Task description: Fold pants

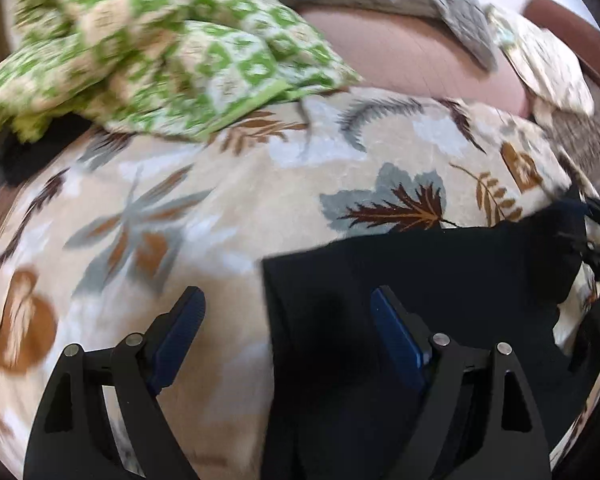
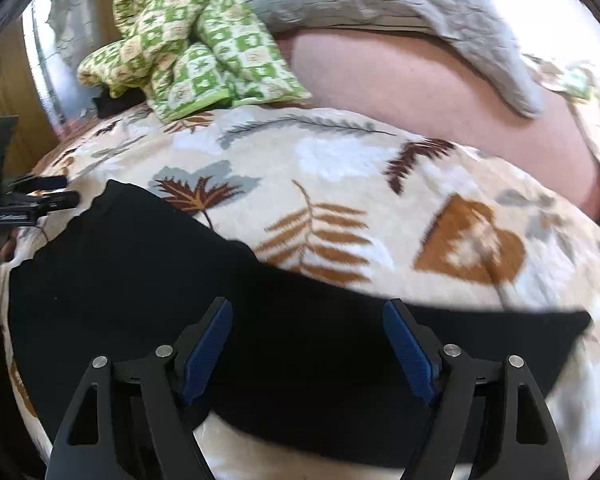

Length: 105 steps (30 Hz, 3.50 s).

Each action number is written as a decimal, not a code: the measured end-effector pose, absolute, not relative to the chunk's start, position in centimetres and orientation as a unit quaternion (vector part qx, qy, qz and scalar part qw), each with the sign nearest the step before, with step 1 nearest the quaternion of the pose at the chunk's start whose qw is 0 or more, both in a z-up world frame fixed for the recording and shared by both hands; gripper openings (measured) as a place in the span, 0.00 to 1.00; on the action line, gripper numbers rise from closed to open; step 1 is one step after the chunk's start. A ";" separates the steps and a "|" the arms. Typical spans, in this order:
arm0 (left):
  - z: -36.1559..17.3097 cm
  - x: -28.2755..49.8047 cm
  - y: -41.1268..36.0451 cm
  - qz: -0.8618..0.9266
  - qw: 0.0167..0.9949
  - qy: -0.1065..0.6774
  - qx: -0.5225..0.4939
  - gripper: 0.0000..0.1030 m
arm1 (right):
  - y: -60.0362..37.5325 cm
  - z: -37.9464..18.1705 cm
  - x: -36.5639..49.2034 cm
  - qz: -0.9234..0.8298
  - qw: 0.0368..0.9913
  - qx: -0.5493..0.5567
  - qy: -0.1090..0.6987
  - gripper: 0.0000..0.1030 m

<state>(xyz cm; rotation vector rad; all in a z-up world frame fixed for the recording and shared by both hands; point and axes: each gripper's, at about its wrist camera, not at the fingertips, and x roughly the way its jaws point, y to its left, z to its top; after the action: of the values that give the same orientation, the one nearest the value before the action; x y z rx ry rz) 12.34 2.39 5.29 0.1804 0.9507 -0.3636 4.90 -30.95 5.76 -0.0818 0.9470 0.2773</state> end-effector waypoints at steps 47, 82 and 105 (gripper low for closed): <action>11.6 3.9 1.2 -0.312 0.860 0.368 0.164 0.05 | -26.1 12.9 -8.6 0.164 0.901 -0.111 0.387 0.07; 6.5 -8.0 7.6 -0.272 0.840 0.465 0.066 0.47 | -24.6 5.0 -19.5 0.181 0.861 -0.001 0.476 0.17; 5.7 -8.0 -2.9 -0.294 0.844 0.443 0.070 0.60 | -28.8 2.5 -1.6 -0.057 0.851 0.007 0.521 0.28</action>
<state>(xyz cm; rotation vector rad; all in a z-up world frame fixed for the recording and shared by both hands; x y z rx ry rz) -7.96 -2.93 5.74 0.1481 0.9360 -0.6212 -1.59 -28.80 2.53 0.0149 1.0979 -0.1200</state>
